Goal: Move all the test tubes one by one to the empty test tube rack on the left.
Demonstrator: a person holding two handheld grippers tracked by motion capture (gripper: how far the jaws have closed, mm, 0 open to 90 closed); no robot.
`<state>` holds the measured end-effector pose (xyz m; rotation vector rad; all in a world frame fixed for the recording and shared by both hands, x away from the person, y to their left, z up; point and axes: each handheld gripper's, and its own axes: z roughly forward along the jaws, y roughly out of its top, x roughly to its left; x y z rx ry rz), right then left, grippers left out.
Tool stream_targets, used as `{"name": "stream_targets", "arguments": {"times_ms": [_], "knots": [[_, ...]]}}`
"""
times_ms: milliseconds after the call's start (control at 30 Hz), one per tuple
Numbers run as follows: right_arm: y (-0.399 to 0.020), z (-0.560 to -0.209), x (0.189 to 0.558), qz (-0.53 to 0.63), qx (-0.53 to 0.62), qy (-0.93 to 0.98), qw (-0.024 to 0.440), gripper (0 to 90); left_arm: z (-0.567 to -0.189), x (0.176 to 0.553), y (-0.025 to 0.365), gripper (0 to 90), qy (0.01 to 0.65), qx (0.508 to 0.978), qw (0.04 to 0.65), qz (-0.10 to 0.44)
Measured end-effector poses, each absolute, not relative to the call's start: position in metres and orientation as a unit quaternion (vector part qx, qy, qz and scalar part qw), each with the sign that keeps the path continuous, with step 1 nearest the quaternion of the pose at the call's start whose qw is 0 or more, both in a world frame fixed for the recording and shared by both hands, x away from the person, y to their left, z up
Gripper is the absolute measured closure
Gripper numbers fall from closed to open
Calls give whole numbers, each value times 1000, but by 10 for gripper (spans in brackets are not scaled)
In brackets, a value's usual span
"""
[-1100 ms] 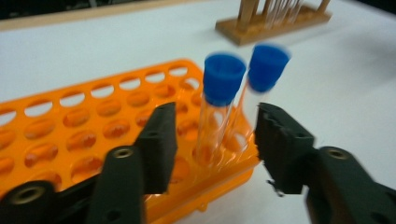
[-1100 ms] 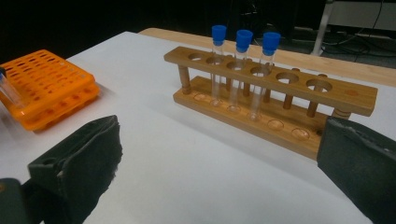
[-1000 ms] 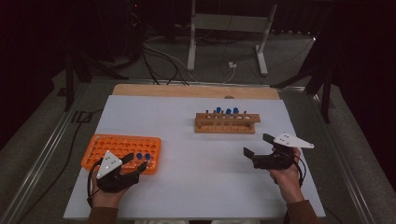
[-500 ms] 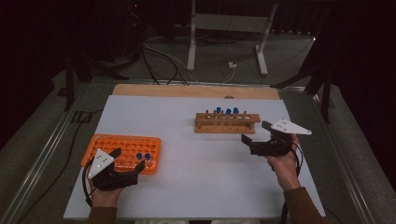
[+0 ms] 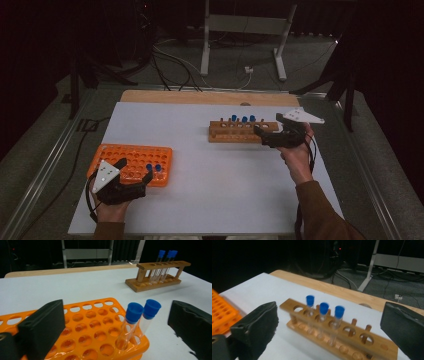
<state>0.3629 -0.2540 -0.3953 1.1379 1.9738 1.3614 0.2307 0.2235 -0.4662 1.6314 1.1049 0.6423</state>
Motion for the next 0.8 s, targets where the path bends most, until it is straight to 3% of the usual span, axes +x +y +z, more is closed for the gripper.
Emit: {"name": "stream_targets", "arguments": {"times_ms": [333,567,800], "knots": [[-250,-402,400,475,458,710,246,173,-467,231,223,10,457,676,512,266],[-241,-420,417,462,467,715,239,512,-468,231,223,10,459,676,511,267],[-234,-434,428,461,483,709,225,634,-468,231,223,10,460,676,509,270]]}}
